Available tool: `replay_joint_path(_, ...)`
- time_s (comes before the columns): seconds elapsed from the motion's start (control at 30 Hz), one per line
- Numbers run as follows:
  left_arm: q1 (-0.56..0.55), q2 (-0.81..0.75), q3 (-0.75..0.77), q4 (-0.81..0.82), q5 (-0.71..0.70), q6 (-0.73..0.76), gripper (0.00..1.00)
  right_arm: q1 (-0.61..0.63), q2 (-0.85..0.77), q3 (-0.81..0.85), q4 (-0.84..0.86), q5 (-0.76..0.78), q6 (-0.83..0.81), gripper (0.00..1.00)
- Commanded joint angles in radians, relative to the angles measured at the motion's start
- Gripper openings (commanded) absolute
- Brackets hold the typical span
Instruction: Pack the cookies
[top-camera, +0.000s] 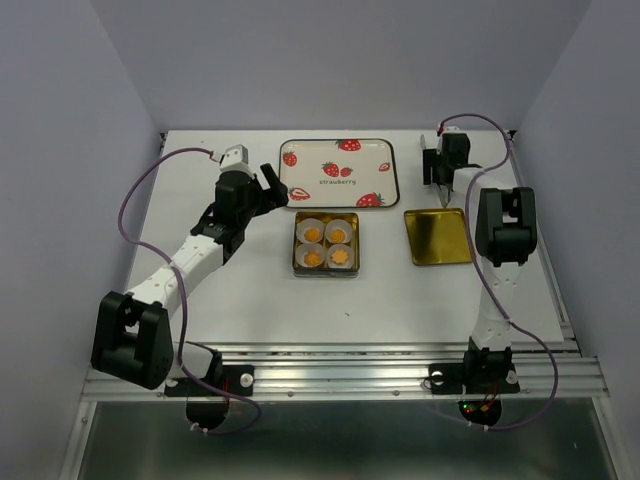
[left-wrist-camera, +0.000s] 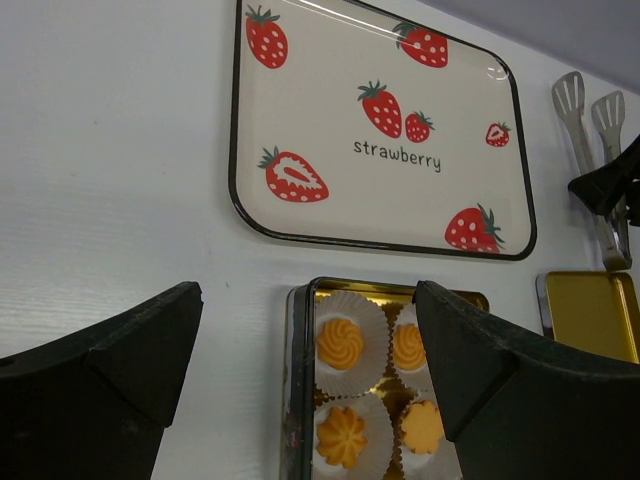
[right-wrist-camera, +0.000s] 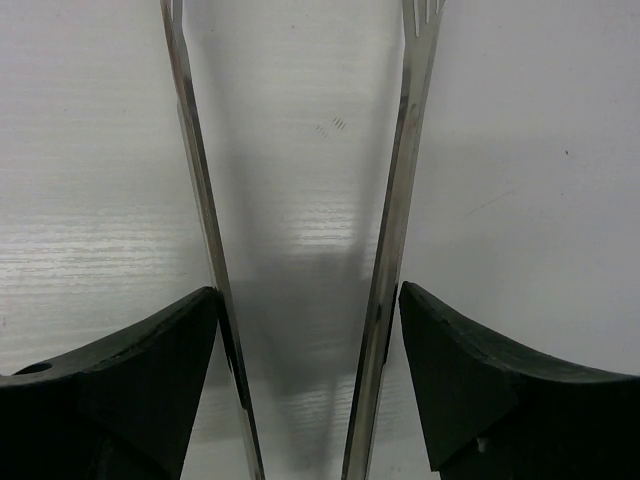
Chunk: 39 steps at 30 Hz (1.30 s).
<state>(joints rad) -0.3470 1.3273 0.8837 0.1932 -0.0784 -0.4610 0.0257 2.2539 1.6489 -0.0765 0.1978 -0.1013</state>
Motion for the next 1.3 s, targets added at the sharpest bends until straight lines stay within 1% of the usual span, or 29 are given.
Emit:
replay_joint_path(0.0, -0.006, -0.010, 0.044, 0.026, 0.014, 0.016, 0.99, -0.006, 0.006, 0.042, -0.009, -0.003, -0.011, 0.82)
replay_joint_path(0.1, -0.006, -0.013, 0.043, 0.029, 0.020, 0.015, 0.99, -0.006, -0.036, 0.032, -0.016, -0.001, -0.008, 0.87)
replay_joint_path(0.13, -0.004, -0.014, 0.041, 0.031, 0.020, 0.013, 0.99, -0.006, -0.049, 0.028, -0.022, -0.004, -0.006, 0.95)
replay_joint_path(0.17, -0.006, -0.016, 0.041, 0.034, 0.025, 0.012, 0.99, -0.006, -0.065, 0.017, -0.028, -0.017, -0.008, 1.00)
replay_joint_path(0.23, -0.006, -0.020, 0.037, 0.037, 0.026, 0.010, 0.99, -0.006, -0.112, 0.006, -0.037, -0.015, -0.003, 1.00)
replay_joint_path(0.33, -0.006, -0.028, 0.023, 0.052, 0.034, 0.002, 0.99, -0.006, -0.189, -0.037, -0.080, 0.005, 0.046, 1.00)
replay_joint_path(0.37, -0.006, -0.031, 0.018, 0.057, 0.037, 0.001, 0.99, -0.006, -0.215, -0.066, -0.083, 0.021, 0.092, 1.00)
replay_joint_path(0.4, -0.006, -0.036, 0.014, 0.060, 0.038, -0.007, 0.99, -0.006, -0.244, -0.140, -0.086, 0.031, 0.119, 1.00)
replay_joint_path(0.43, -0.006, -0.039, 0.005, 0.063, 0.042, -0.010, 0.99, -0.006, -0.308, -0.182, -0.085, 0.032, 0.150, 1.00)
replay_joint_path(0.47, -0.006, -0.043, 0.001, 0.068, 0.046, -0.011, 0.99, 0.006, -0.339, -0.222, -0.086, 0.029, 0.185, 1.00)
replay_joint_path(0.5, -0.006, -0.049, -0.002, 0.069, 0.051, -0.013, 0.99, 0.029, -0.373, -0.262, -0.088, 0.035, 0.201, 1.00)
replay_joint_path(0.53, -0.006, -0.053, -0.008, 0.071, 0.054, -0.011, 0.99, 0.046, -0.439, -0.337, -0.089, 0.038, 0.209, 1.00)
replay_joint_path(0.6, -0.006, -0.059, -0.012, 0.071, 0.054, -0.008, 0.99, 0.091, -0.500, -0.405, -0.100, 0.084, 0.215, 1.00)
replay_joint_path(0.63, -0.006, -0.060, -0.014, 0.069, 0.057, -0.007, 0.99, 0.139, -0.542, -0.443, -0.136, 0.124, 0.222, 1.00)
replay_joint_path(0.7, -0.004, -0.066, -0.018, 0.069, 0.058, -0.007, 0.99, 0.193, -0.562, -0.462, -0.201, 0.156, 0.235, 1.00)
replay_joint_path(0.73, -0.006, -0.068, -0.025, 0.071, 0.060, -0.007, 0.99, 0.247, -0.571, -0.484, -0.259, 0.172, 0.254, 0.99)
replay_joint_path(0.83, -0.006, -0.079, -0.038, 0.072, 0.068, -0.011, 0.99, 0.318, -0.586, -0.532, -0.310, 0.160, 0.259, 0.94)
replay_joint_path(0.87, -0.006, -0.083, -0.045, 0.074, 0.071, -0.014, 0.99, 0.353, -0.582, -0.541, -0.321, 0.151, 0.276, 0.90)
replay_joint_path(0.97, -0.006, -0.092, -0.061, 0.081, 0.074, -0.021, 0.99, 0.396, -0.547, -0.543, -0.319, 0.102, 0.288, 0.78)
replay_joint_path(1.03, -0.007, -0.099, -0.074, 0.083, 0.074, -0.028, 0.99, 0.414, -0.509, -0.526, -0.316, 0.095, 0.290, 0.70)
replay_joint_path(1.07, -0.007, -0.100, -0.075, 0.084, 0.104, -0.030, 0.99, 0.415, -0.498, -0.518, -0.316, 0.106, 0.308, 0.68)
replay_joint_path(1.27, -0.009, -0.128, -0.101, 0.091, 0.103, -0.038, 0.99, 0.424, -0.479, -0.524, -0.316, 0.166, 0.330, 0.67)
